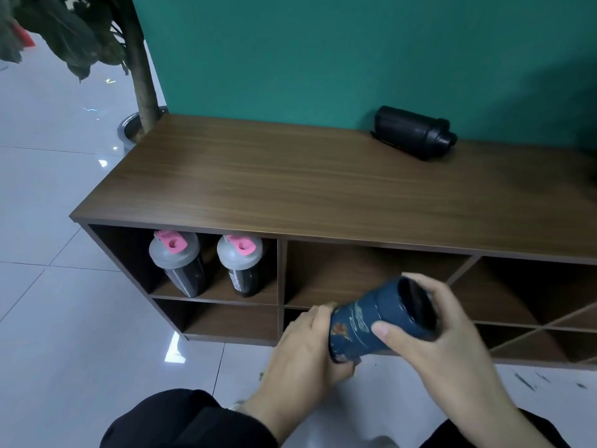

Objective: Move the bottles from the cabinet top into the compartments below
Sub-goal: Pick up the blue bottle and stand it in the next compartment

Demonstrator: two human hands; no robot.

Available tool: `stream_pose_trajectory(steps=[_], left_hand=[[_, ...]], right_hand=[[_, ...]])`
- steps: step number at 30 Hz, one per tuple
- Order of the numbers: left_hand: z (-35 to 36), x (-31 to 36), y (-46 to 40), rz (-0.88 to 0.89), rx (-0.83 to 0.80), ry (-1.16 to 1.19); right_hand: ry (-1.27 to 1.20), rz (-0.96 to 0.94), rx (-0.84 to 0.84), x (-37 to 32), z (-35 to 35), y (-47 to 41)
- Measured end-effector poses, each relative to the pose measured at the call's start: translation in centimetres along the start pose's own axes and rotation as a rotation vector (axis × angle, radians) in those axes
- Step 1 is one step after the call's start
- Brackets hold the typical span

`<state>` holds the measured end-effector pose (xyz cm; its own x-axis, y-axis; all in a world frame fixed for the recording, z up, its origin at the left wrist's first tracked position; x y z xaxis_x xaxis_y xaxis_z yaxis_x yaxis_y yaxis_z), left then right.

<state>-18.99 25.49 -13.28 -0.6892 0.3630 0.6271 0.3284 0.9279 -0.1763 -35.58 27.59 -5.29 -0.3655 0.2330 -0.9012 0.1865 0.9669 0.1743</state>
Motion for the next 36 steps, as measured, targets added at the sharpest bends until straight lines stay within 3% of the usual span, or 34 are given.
stream_pose_trajectory(steps=[3, 7, 10, 12, 20, 23, 27, 36], left_hand=[[0.0, -1.4, -1.2, -0.164, -0.052, 0.261], [1.0, -2.9, -2.6, -0.249, -0.154, 0.437], [2.4, -5.5, -3.8, -0.325, -0.222, 0.361], [2.5, -7.2, -3.8, -0.468, -0.291, 0.217], [2.4, -10.7, -4.5, -0.742, -0.177, 0.438], [3.3, -10.9, -5.2, -0.712, -0.209, 0.404], [4.4, -9.5, -6.3, -0.666, -0.257, 0.563], [7.4, -10.0, -7.9, -0.662, -0.156, 0.720]], right_hand=[[-0.235, 0.171, -0.162, 4.4, 3.8, -2.6], [-0.153, 0.191, -0.188, 7.0, 6.9, -5.5], [-0.071, 0.199, -0.139, 8.9, 8.0, -8.2], [-0.027, 0.208, -0.128, 10.3, 8.6, -9.9], [0.000, 0.199, -0.144, 11.7, 10.6, -14.8], [-0.021, 0.195, -0.133, 12.1, 10.9, -16.2], [-0.058, 0.189, -0.114, 12.5, 11.4, -17.5], [0.014, 0.154, -0.096, 12.1, 12.5, -18.0]])
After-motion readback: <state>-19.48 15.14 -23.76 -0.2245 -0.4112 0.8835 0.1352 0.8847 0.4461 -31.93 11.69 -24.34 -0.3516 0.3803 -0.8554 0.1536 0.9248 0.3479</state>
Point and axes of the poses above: each hand's wrist, its own y-axis away from the middle knuckle, its own z-axis out of the palm, x = y × z, the point moved 6 cm from there along -y, towards the middle knuckle, and after that the axes turned 6 degrees about z, right-handed, at the moved point
